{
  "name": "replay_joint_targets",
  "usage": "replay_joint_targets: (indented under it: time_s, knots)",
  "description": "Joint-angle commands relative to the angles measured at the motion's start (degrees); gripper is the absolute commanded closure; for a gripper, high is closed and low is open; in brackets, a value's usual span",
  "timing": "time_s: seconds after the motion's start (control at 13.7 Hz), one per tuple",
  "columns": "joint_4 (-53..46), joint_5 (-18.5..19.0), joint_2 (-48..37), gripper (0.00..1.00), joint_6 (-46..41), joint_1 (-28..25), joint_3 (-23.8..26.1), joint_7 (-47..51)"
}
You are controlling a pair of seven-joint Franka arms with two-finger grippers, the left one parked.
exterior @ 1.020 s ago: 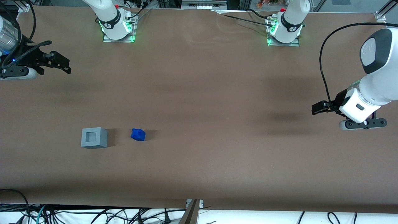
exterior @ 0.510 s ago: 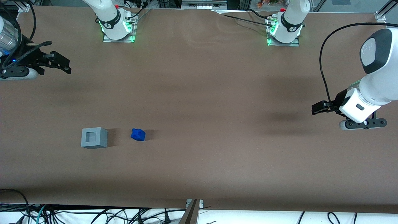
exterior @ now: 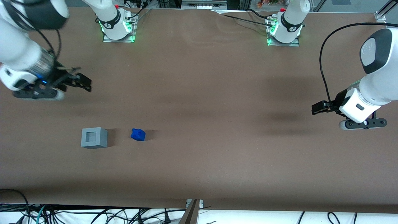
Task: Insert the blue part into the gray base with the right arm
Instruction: 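Move the open right gripper over the blue part and lower it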
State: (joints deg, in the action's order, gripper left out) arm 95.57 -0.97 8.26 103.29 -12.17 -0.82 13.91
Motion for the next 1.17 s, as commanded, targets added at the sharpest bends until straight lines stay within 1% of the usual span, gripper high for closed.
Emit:
replay_joint_targets:
  time_s: [0.0,0.22,0.36,0.51,0.66,1.09]
  knots:
    - [-1.0,-0.09,7.62,0.01,7.68,-2.58,0.12,7.07]
    - [-2.13,-0.18,15.27,0.01,16.74,-4.09,0.12,13.14]
    - [-3.63,-0.35,19.76,0.01,19.83,-4.09,0.12,14.03]
    - [-4.25,-0.35,23.98,0.01,24.83,-4.35,0.21,17.71]
    - [-4.25,-0.35,26.54,0.01,28.79,-6.02,0.21,20.18]
    - [-3.99,0.26,28.12,0.01,29.51,-6.38,0.12,18.0]
